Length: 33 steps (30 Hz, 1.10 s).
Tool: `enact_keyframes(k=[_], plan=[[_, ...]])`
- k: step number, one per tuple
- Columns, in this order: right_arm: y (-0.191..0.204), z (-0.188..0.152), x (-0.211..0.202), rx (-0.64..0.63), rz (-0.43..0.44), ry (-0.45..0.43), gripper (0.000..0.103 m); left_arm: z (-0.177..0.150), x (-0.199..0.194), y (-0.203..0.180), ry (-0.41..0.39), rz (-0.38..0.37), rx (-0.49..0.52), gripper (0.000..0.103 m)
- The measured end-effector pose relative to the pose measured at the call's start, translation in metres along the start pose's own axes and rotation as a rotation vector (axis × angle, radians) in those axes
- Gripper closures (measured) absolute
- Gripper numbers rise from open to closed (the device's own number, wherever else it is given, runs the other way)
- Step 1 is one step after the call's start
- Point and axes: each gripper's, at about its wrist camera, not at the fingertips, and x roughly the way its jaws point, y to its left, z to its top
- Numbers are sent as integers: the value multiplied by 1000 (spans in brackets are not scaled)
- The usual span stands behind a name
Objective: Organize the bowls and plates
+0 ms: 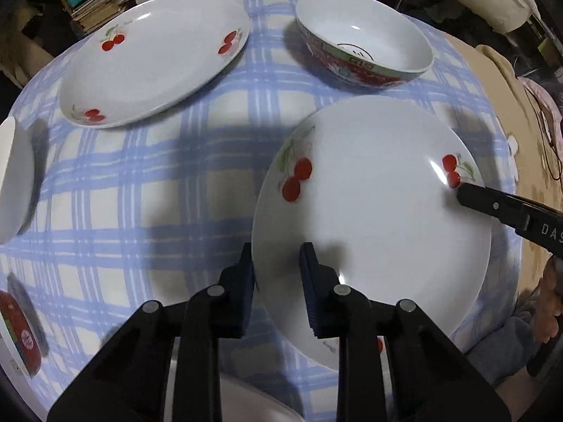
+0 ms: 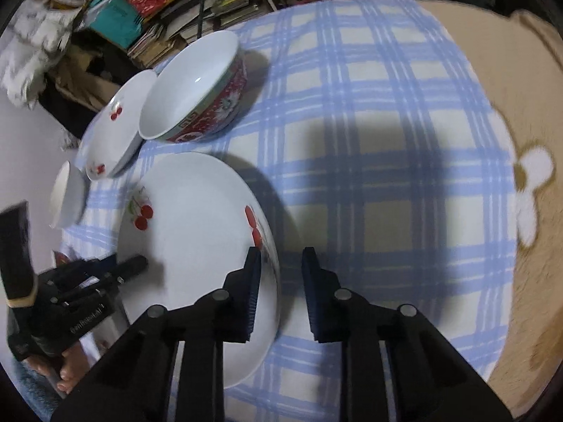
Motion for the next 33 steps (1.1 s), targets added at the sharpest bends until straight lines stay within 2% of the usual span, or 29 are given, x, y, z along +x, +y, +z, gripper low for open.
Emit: enact_keyframes(k=[2,4,9,11,15,19,26,33], plan=[[-2,-1,-1,17,22,1,85,1,1,3,-1,-22,-16,80],[1,-3,0,10,46,11,94,2,1,9,5,-42,-42,81],[5,-5,-3,-8,35,9,94,3,-4,8,14,-25,-38,82],[6,-5,-5,-11,30,0,93,5,-9,8,4,-7,-10,82],[9,-5,-16,-1,39,-45,93,7,-18,4,-7,-8,-8,82],[21,-6,-21,-31,31,-53,92,6,-35,10,-37,0,-10,82],[40,-10,-31,-80,78,-74,92,-11,-65,19,-87,21,-32,82],[82,-23,-37,-148,95,-96,92,-39,-99,54,-125,54,-87,82]])
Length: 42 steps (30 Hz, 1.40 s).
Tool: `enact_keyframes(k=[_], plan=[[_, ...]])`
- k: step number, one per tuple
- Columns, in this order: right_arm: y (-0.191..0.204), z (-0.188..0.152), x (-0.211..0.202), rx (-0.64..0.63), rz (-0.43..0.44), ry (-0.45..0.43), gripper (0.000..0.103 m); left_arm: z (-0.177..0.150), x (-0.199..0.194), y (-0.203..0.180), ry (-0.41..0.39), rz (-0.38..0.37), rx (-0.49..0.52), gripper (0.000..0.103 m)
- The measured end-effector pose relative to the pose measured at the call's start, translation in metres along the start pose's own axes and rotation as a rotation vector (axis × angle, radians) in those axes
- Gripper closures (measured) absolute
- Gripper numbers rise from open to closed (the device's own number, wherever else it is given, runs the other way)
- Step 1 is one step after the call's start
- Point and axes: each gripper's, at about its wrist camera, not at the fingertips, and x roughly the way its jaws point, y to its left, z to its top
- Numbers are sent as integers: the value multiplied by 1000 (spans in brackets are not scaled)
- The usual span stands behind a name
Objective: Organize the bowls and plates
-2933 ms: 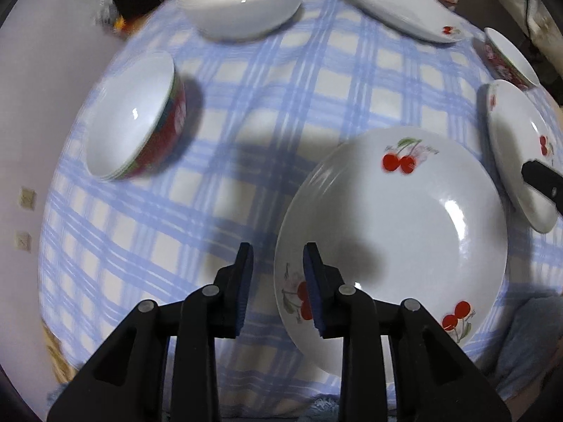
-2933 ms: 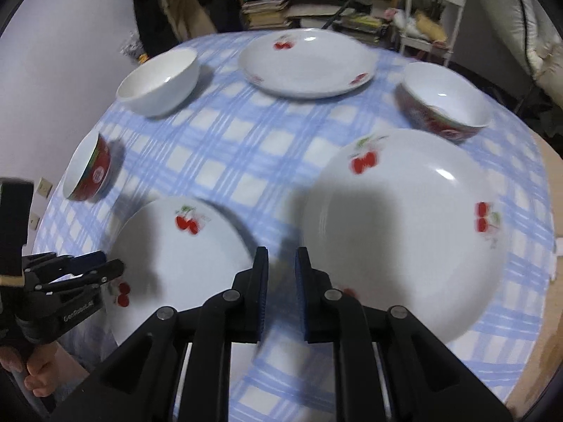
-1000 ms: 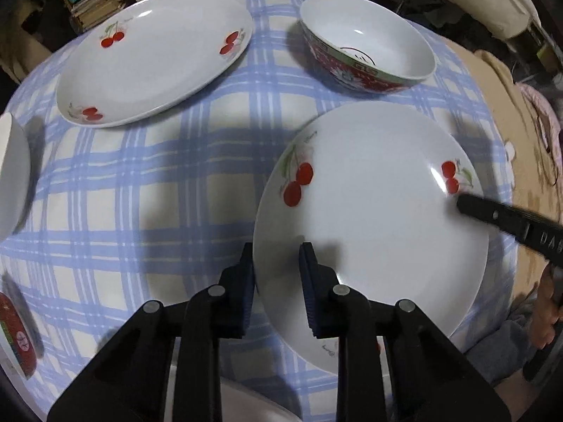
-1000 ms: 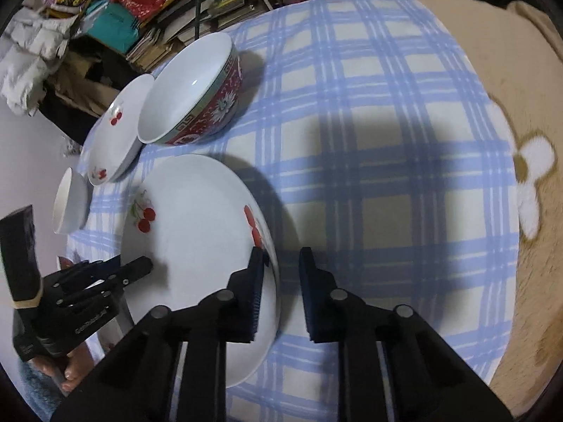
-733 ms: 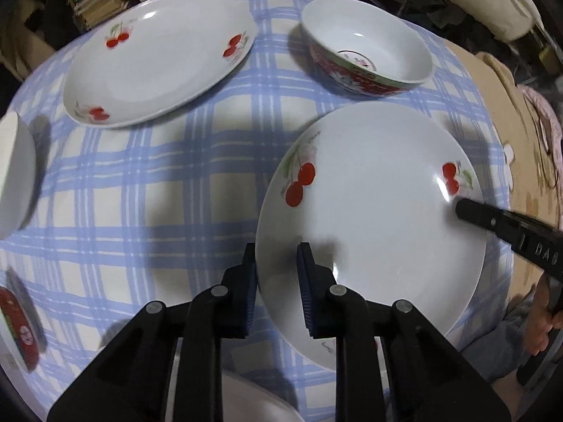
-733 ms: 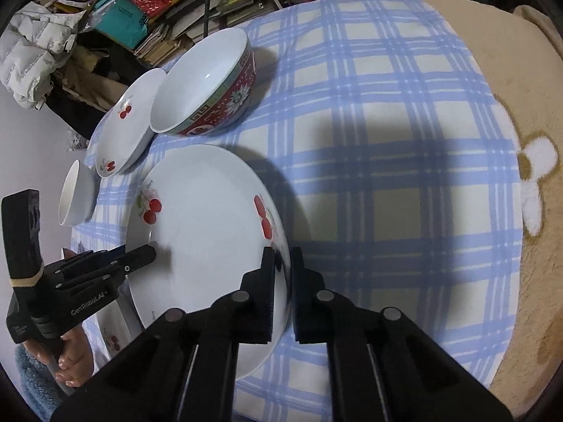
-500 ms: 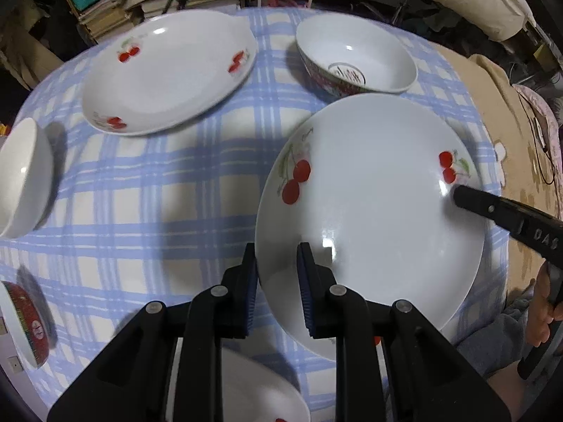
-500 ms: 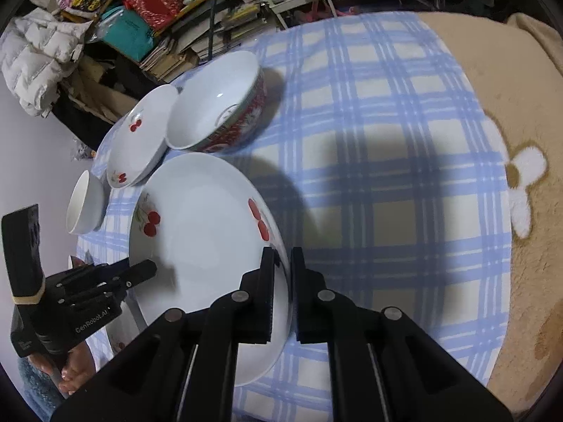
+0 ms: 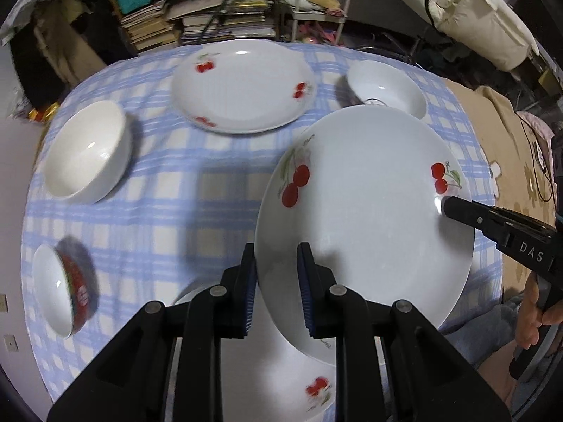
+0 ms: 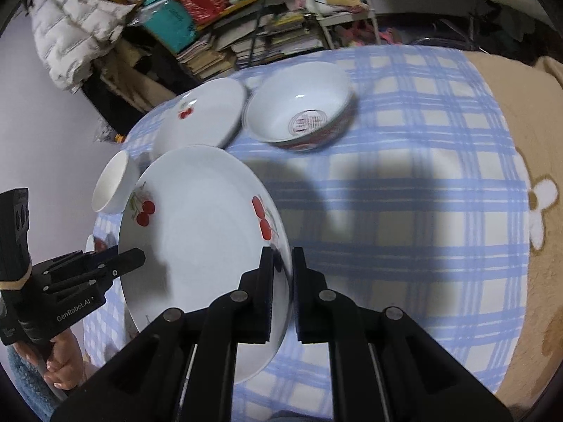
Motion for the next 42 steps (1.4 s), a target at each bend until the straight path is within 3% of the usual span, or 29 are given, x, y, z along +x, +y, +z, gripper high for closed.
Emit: enact_keyframes(k=[16,37,42], plan=[[83,-35,29,-167,46,62,91,-71,-22,68,16,75,-115,82],[125,-75,38,-282,22,59,89,-132,-31,86,-18,124,-181,82],[126,-79,44,-294,9,68,89,-135,-25,94,-3,85,-211,82]])
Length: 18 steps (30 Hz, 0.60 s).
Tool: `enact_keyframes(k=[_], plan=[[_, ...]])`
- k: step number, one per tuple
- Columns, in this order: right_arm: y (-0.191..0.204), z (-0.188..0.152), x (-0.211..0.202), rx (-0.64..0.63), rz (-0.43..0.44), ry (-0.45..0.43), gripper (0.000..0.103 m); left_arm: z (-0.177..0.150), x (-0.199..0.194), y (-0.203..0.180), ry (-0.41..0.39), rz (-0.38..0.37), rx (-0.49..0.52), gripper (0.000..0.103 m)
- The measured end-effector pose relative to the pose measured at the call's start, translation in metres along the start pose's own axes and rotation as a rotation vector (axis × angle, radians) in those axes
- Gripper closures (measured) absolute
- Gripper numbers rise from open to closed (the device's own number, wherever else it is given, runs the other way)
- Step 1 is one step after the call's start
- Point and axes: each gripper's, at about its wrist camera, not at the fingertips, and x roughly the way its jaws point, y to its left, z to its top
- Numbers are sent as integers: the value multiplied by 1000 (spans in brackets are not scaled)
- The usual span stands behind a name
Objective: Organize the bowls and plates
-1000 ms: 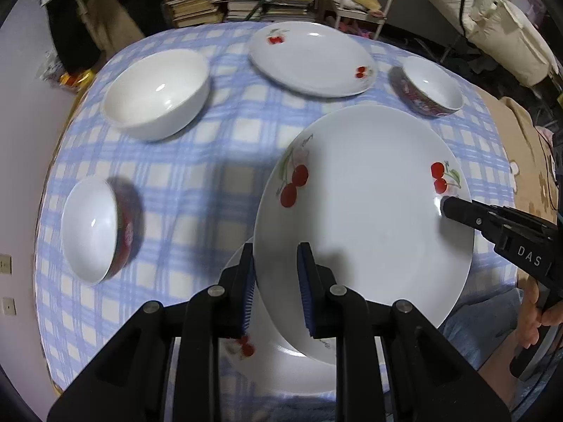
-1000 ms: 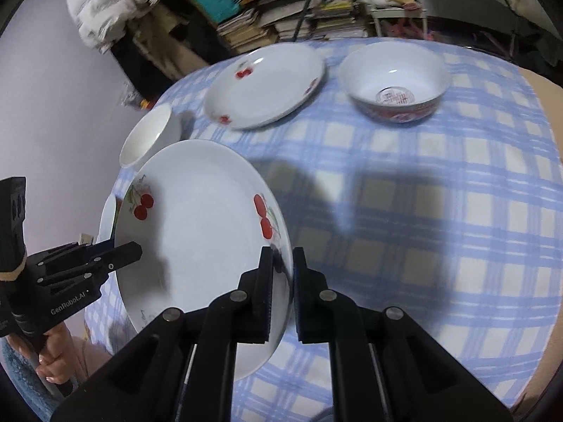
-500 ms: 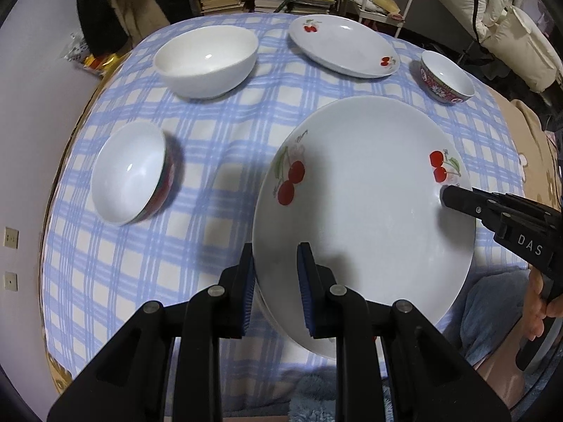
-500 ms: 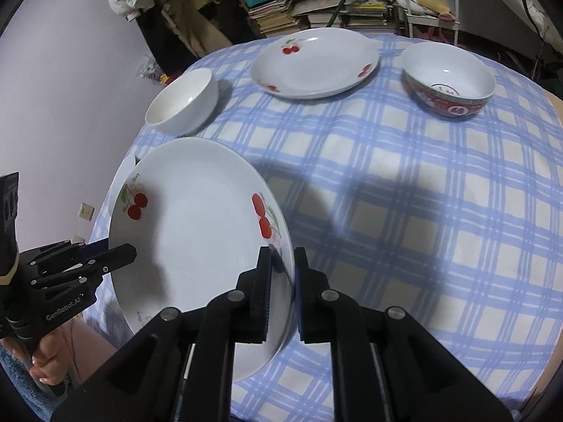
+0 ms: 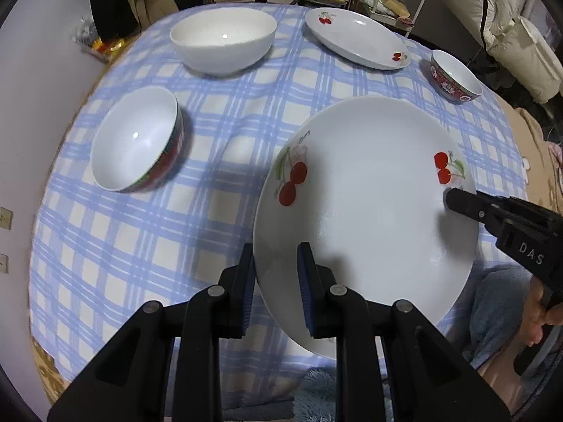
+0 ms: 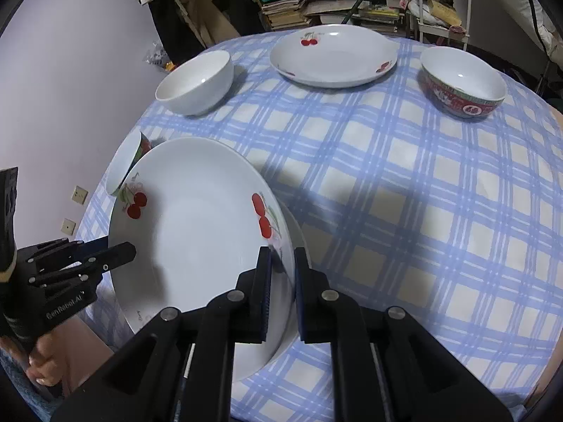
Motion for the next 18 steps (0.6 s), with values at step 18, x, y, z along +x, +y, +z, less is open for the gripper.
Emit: enact_keyframes(k=[18], plan=[[3,-3,16,-27,-49,43,89,-3,24,-3,74,29,12,82]])
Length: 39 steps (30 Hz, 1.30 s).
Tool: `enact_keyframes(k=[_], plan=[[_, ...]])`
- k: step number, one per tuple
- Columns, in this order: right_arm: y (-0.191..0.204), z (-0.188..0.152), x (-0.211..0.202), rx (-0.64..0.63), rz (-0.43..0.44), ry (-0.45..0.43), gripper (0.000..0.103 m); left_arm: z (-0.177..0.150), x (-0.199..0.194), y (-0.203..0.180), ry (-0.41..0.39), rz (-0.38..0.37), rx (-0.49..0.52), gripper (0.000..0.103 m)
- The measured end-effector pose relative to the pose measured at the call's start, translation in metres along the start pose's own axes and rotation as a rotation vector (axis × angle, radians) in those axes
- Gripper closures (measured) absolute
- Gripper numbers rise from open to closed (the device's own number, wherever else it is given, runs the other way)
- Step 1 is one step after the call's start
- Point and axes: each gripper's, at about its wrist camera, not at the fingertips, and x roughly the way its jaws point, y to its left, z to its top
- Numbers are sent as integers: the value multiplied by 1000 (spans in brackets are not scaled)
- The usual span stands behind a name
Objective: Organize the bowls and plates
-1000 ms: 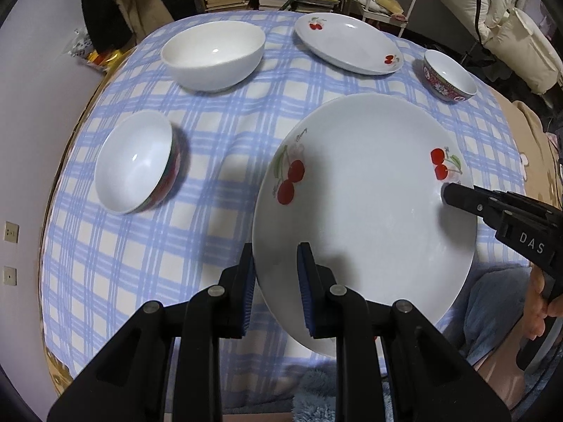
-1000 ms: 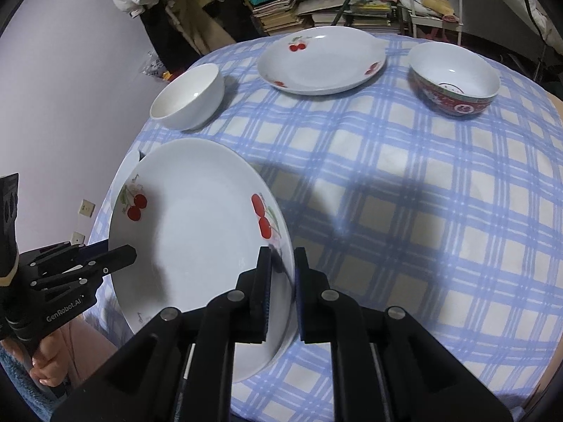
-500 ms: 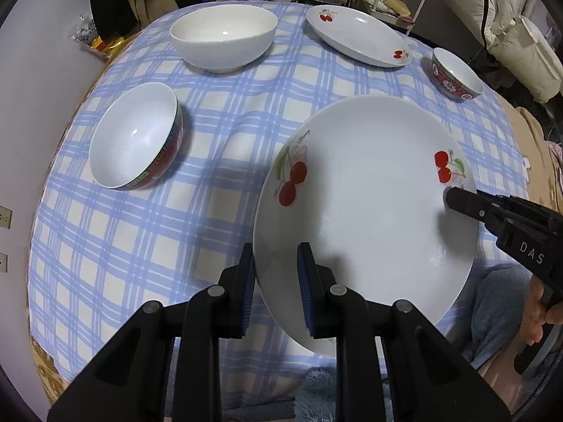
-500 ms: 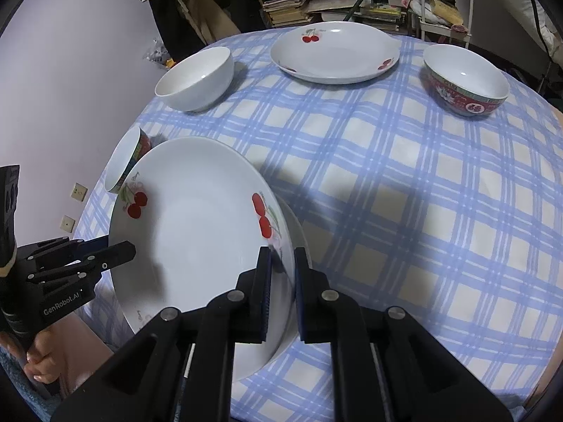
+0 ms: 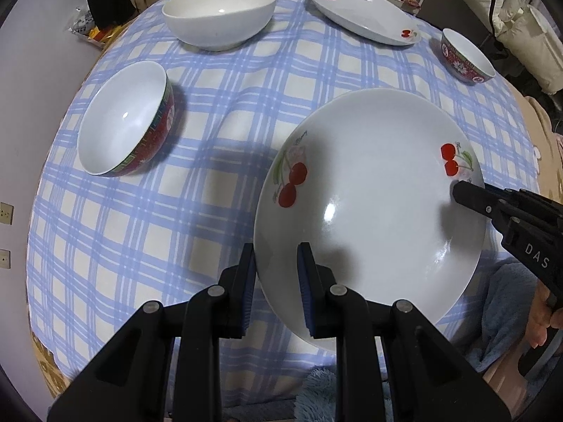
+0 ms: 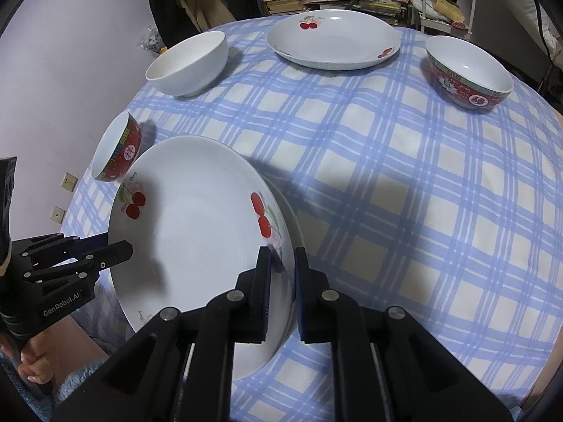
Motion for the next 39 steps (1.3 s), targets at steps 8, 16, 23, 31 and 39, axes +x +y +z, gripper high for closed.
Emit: enact_keyframes(k=[8,16,23,31,39], plan=[[1,1,0,-4,-49,-29,90,5,13,-6,35,14,32,82],[4,0,5,-32,-89,-25,96,7,25,-19,64,20,87,82],[-2,3,-5,14,-31,-64,95,5,18,-13,38,38,53,82],[-5,3,-9,32,-68,-69,93,0,8,-4,22,42,5,79],[-10,8,-21,50,-94,-113,66,4,-5,5,-7,49,-56,71]])
